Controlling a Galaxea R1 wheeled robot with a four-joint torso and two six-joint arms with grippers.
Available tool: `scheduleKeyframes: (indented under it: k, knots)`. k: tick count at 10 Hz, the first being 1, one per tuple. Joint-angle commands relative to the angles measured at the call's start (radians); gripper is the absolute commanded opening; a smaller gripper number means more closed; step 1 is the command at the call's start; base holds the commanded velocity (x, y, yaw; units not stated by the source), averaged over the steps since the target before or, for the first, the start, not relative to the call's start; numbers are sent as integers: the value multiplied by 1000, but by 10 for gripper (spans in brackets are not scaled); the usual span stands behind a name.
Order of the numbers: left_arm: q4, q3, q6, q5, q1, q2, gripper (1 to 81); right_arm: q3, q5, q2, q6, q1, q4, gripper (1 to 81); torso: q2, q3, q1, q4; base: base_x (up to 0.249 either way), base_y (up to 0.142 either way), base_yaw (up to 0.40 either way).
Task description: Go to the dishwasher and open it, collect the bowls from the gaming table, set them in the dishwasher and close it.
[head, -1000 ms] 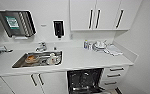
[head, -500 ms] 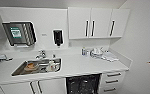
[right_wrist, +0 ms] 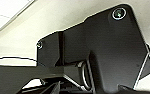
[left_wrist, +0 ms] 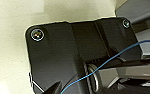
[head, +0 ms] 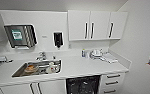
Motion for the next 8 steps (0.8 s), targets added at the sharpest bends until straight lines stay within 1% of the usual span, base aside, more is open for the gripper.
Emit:
scheduleKeyframes:
  k: [1,3,6,8]
  knots:
    - [-4,3,1,48,-43,-6,811,-97,-71,54,-6,45,-5,811,0,0,0,0,0,0,0]
    - [-4,3,1,48,-43,-5,811,-136,-80,78,-6,49,-8,811,0,0,0,0,0,0,0]
    - [-4,3,1,48,-43,-8,811,-136,-80,78,-5,48,-10,811,0,0,0,0,0,0,0]
    - [-4,3,1,48,-43,-12,811,-133,-80,78,-3,46,-7,811,0,0,0,0,0,0,309]
